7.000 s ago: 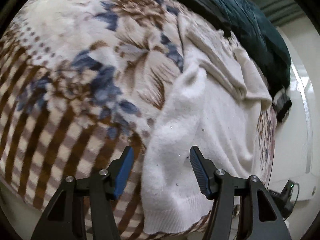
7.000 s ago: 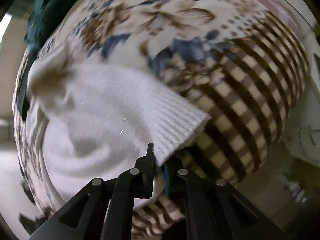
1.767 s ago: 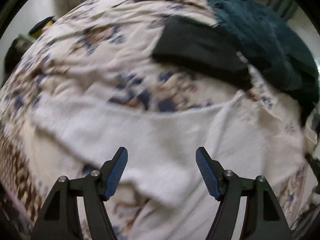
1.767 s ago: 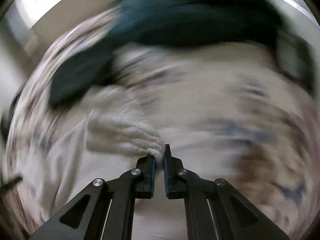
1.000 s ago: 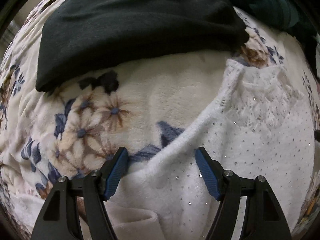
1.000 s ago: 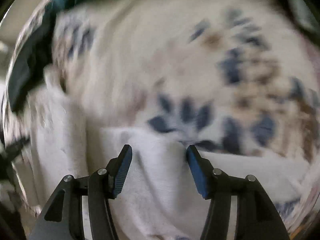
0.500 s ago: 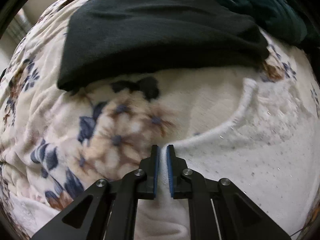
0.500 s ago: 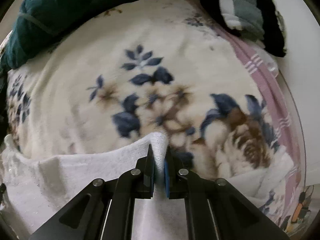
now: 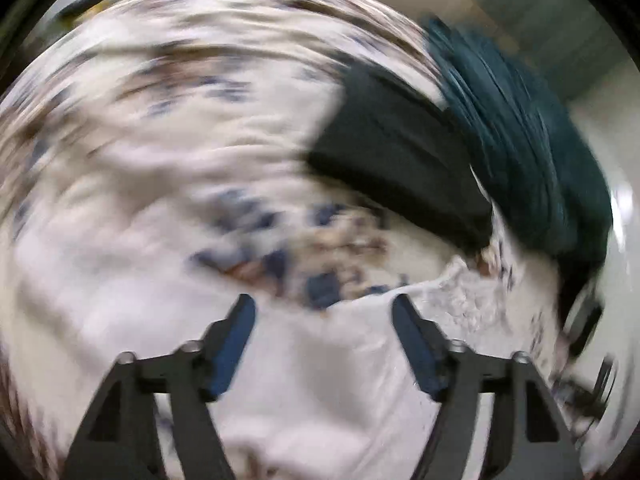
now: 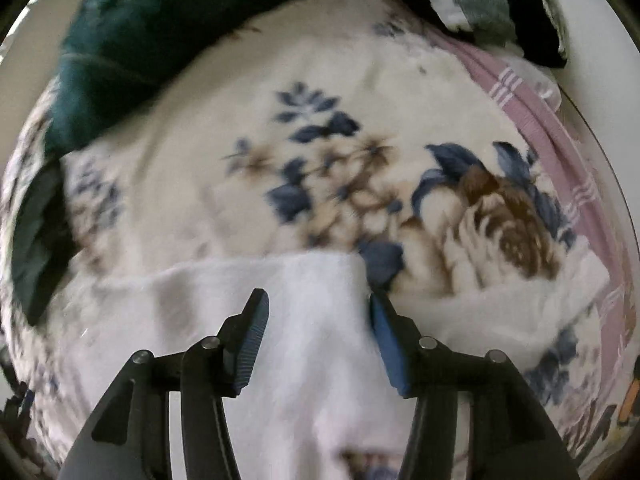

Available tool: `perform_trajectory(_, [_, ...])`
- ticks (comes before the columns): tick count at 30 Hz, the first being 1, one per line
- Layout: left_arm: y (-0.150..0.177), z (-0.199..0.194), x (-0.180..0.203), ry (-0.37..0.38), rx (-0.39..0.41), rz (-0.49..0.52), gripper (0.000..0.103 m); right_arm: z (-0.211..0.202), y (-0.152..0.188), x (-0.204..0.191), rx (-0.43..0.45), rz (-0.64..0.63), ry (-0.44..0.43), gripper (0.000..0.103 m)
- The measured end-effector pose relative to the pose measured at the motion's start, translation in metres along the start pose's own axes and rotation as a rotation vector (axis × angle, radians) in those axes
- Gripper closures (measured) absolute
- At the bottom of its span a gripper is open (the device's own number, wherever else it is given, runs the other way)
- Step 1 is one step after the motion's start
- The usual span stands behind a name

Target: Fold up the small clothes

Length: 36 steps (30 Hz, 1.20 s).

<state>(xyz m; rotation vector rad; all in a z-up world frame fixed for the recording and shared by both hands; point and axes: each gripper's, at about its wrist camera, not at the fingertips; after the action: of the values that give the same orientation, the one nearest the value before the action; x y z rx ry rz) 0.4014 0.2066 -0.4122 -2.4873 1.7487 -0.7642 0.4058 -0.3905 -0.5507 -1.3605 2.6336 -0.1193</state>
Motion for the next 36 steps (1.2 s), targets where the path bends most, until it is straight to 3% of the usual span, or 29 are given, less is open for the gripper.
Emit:
perform_trajectory(4, [0.02, -0.034, -0.104, -0.021, 0.046, -0.292, 0.031, -0.024, 0.051, -0.024, 0.001, -0.055, -0.085, 0.032])
perform_trajectory(7, [0.025, -0.016, -0.174, 0.023, 0.067, -0.543, 0.031, -0.025, 0.092, -0.056, -0.011, -0.11, -0.1, 0.032])
perform_trajectory(10, [0.019, 0.008, -0.217, 0.093, 0.111, -0.693, 0.031, -0.003, 0.114, -0.082, -0.06, -0.148, -0.086, 0.032])
perform_trajectory(12, [0.008, 0.026, -0.223, 0.075, 0.11, -0.683, 0.034, 0.013, 0.133, -0.099, -0.099, -0.146, -0.076, 0.032])
perform_trajectory(13, [0.004, 0.026, -0.22, 0.038, 0.132, -0.66, 0.059, 0.02, 0.139, -0.105, -0.115, -0.146, -0.068, 0.032])
perform_trajectory(14, [0.004, 0.022, -0.216, 0.018, 0.148, -0.637, 0.097, 0.028, 0.148, -0.114, -0.132, -0.143, -0.054, 0.032])
perform_trajectory(16, [0.004, 0.005, -0.209, 0.021, 0.195, -0.572, 0.097, 0.036, 0.159, -0.126, -0.148, -0.14, -0.046, 0.032])
perform_trajectory(19, [0.02, -0.052, -0.217, -0.012, 0.31, -0.543, 0.097, 0.038, 0.168, -0.144, -0.143, -0.155, -0.027, 0.032])
perform_trajectory(20, [0.031, -0.081, -0.225, -0.03, 0.361, -0.553, 0.097, 0.037, 0.171, -0.151, -0.143, -0.161, -0.026, 0.032])
perform_trajectory(24, [0.059, -0.142, -0.278, -0.132, 0.425, -0.6, 0.097, 0.036, 0.181, -0.18, -0.137, -0.206, -0.015, 0.032])
perform_trajectory(27, [0.071, -0.153, -0.321, -0.181, 0.415, -0.65, 0.097, 0.036, 0.184, -0.202, -0.137, -0.241, -0.02, 0.032])
perform_trajectory(31, [0.064, -0.123, -0.347, -0.136, 0.348, -0.669, 0.092, 0.037, 0.189, -0.217, -0.151, -0.263, -0.032, 0.032])
perform_trajectory(33, [0.067, -0.113, -0.349, -0.105, 0.272, -0.67, 0.081, 0.036, 0.19, -0.216, -0.169, -0.265, -0.045, 0.032])
perform_trajectory(36, [0.079, -0.115, -0.322, -0.029, 0.188, -0.587, 0.065, 0.028, 0.2, -0.2, -0.207, -0.248, -0.068, 0.032])
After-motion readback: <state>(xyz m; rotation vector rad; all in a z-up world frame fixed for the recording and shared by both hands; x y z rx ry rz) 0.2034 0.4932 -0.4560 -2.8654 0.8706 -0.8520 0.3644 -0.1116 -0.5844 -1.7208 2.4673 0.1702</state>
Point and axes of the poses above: each gripper's, at about its wrist camera, not at the fingertips, and z roughly the way its jaws point, x to its right, y to its underside, and after that the axes turned 4 degrees about -x, right-handed
